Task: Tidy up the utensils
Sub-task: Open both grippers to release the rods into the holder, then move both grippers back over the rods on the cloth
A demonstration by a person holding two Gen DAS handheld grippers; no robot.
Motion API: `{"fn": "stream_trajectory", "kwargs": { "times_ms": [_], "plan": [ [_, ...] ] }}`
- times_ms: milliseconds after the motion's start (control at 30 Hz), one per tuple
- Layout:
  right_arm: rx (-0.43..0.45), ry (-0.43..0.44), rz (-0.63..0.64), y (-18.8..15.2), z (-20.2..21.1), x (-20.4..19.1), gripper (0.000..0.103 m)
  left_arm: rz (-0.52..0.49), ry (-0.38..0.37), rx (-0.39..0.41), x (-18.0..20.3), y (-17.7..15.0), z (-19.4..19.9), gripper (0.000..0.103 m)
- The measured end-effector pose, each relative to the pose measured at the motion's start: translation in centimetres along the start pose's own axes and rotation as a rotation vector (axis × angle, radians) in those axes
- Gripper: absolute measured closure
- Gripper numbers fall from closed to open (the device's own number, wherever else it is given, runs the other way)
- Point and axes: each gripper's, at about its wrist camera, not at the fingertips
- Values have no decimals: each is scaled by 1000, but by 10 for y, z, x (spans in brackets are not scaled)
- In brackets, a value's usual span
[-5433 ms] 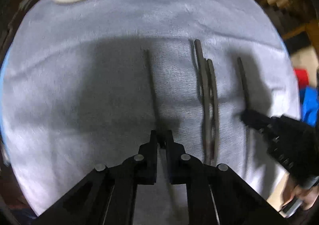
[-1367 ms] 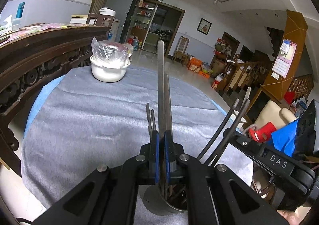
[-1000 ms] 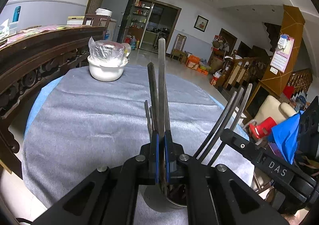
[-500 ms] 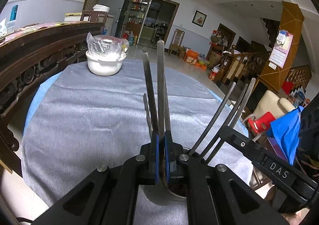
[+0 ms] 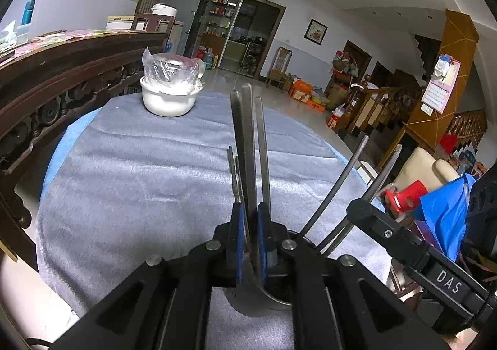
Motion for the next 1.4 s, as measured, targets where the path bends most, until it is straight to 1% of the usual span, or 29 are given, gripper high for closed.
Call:
{"fn": "stream_trajectory", "kwargs": {
  "times_ms": [100,133,167,233,300,500,600,667,800,900,967,1100,1167,1200,1333,1400],
  "plan": [
    [0,-9,-13,2,2,3,30,4,-2,2,1,2,3,93],
    [4,-13,-18,2,4,4,30,5,-3,2,1,3,4,86],
    [12,-18,-26,2,7,6,30,12,-2,3,1,4,6,72],
    [30,-23,-35,4,13,8,30,17,9,28,0,5,12,55],
    [43,-28,-37,5,19,10,30,14,16,44,0,6,15,54],
    [68,-53,-61,8,34,18,30,22,26,41,-4,9,20,54],
    [69,-73,-81,7,38,25,30,27,40,38,-7,10,22,50],
    [67,-85,-98,5,41,30,30,30,44,34,-8,10,24,46],
    [67,-107,-128,2,46,37,30,29,50,29,-12,9,27,43],
    [66,-124,-142,0,49,41,30,32,54,19,-15,9,29,40],
    [59,-127,-153,-1,48,43,30,40,58,11,-18,9,30,38],
    [51,-137,-175,-4,48,51,30,54,64,-3,-25,9,32,37],
    [40,-147,-196,-6,47,59,30,60,77,-18,-30,9,30,33],
    [35,-150,-210,-7,45,63,30,62,80,-25,-32,9,29,33],
    [-1,-180,-245,-7,39,87,30,100,90,-38,-52,13,27,33],
    [-25,-202,-268,-6,34,102,30,134,123,-47,-71,15,24,33]
  ]
}}
Point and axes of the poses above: each gripper's, at about its wrist camera, not at the fingertips, and z roughly against the way its jaws point, x to its right, y to its top, and after that the axes turned 4 degrees about x, right-handed
